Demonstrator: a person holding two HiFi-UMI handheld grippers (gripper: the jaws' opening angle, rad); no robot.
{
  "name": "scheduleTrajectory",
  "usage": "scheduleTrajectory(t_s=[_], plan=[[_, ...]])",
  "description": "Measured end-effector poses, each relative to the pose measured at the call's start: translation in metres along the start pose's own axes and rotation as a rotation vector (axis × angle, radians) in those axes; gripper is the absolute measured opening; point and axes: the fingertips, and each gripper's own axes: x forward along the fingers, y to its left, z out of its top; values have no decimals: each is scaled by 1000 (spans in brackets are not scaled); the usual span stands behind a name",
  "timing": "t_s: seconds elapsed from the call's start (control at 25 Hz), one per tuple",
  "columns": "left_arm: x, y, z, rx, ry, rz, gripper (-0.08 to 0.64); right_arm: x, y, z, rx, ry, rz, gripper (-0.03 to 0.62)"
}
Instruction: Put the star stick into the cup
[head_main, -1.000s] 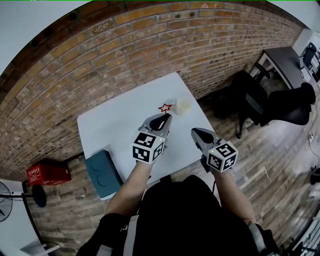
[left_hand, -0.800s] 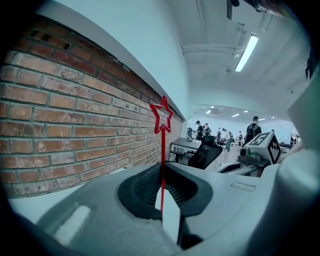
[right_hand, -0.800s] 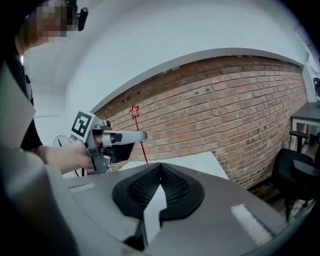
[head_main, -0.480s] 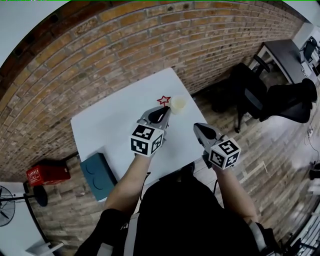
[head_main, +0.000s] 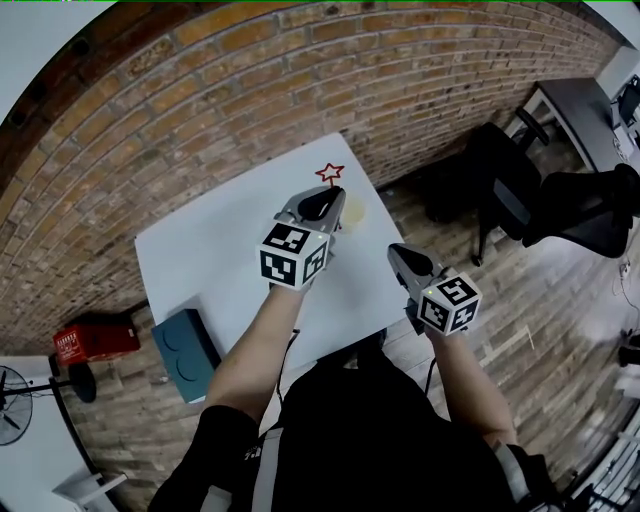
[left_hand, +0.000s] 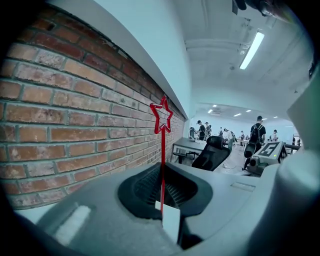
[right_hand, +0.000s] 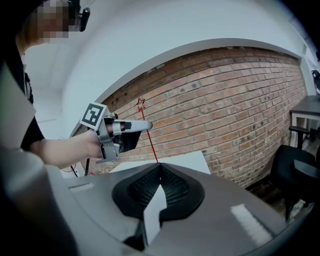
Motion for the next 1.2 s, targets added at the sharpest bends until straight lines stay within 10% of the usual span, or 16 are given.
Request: scheduleTrajectory(t_s=[1.2], plan=[[84,18,-85,-72,181,17,21,-20,-40,-22,85,42,-28,0]])
